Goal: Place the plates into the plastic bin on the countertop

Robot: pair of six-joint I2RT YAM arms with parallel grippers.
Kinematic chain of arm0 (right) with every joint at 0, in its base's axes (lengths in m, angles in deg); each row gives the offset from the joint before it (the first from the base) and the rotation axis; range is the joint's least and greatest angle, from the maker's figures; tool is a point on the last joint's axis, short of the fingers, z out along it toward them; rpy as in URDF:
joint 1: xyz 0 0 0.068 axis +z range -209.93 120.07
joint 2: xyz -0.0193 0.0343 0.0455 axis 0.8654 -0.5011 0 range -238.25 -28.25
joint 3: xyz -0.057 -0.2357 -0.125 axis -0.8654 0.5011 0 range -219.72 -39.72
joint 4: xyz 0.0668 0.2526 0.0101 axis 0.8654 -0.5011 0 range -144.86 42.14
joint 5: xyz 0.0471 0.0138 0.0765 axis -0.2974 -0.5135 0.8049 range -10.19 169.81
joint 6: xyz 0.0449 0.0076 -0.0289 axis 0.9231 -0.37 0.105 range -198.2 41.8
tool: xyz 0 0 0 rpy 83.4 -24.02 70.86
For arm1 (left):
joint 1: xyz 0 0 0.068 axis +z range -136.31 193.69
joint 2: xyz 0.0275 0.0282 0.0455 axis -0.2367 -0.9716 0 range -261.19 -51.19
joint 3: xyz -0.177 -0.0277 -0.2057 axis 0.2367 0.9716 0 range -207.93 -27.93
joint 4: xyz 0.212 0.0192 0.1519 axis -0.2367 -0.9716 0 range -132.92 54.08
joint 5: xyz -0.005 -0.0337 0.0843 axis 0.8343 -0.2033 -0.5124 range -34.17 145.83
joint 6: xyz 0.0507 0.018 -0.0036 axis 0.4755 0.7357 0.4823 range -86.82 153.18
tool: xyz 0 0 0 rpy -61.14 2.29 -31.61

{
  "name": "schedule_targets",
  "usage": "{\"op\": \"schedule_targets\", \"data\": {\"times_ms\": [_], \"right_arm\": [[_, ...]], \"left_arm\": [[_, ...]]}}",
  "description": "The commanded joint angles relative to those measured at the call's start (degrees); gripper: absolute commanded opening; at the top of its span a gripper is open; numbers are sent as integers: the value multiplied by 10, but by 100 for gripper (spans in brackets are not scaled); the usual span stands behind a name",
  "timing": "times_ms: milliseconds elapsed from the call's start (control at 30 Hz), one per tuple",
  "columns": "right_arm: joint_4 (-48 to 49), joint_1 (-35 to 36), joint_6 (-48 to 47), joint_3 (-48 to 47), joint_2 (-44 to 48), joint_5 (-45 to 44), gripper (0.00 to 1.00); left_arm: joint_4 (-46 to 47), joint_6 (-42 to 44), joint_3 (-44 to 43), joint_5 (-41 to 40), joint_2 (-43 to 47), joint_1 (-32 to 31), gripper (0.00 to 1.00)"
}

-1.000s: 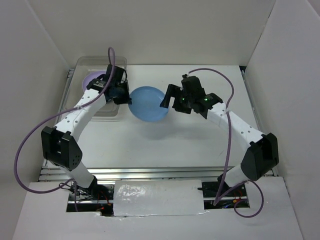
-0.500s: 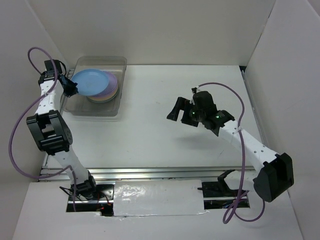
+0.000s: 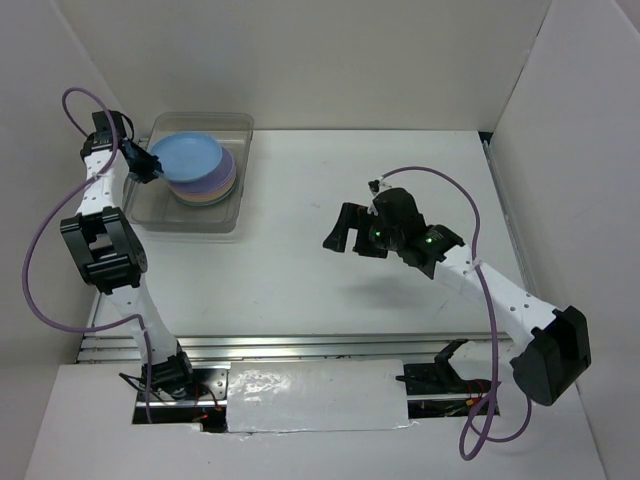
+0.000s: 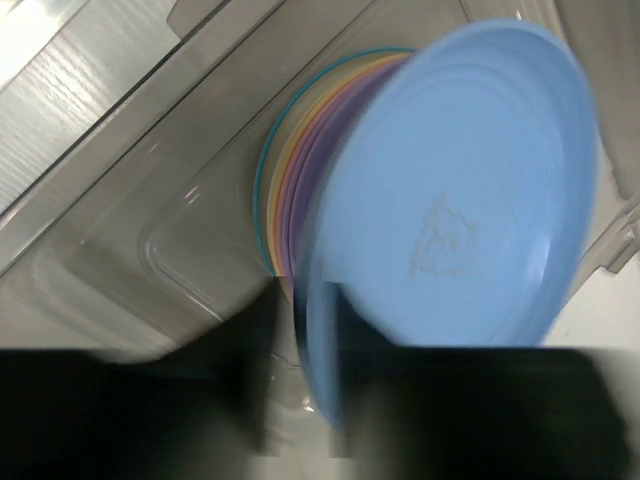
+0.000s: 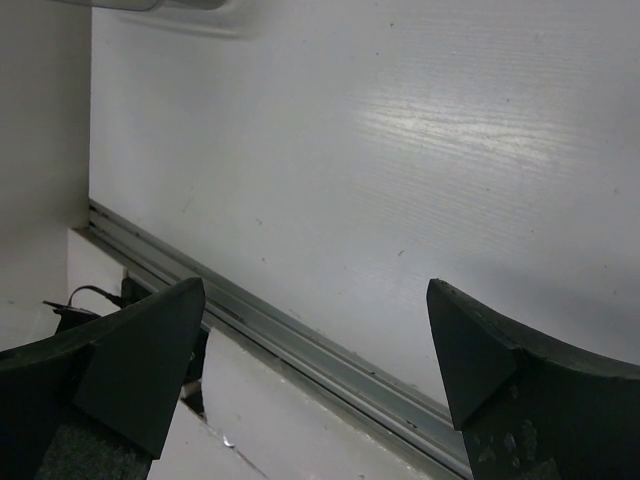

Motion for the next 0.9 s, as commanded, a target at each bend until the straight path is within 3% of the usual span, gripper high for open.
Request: {"op": "schedule_targets", "data": {"times_ms": [0,67,167,200,367,567,600,700,867], "right_arm": [[0,8,-9,-29,16,-11,100],[0,10,-9,-29,17,-12,100],[0,13,-10,-26,21,-15,100],[-3,12,-9,-27,23,-15,100],[-47,18,-16,-51,55,-53,100],[-174,73,-22,-108,143,-273,100],[-195,86,-24,-132,163,-314,100],[-269,109,-29,-188,198,-362,100],[-364,144,-41,-265,248,-386,100]], "left_arm": [[20,0,-13,16,11,-13,57],[23,3,-11,28,17,-20,76],[18,13,-26,36,36,-32,85],[6,17,-36,39,44,-35,99],[-87,68,-60,-16,127,-65,99],[-140,180,101,-62,347,-140,99],[-148,183,156,-109,405,-153,99],[-151,179,284,-132,530,-183,99],[-188,180,376,-133,697,-210,99]]}}
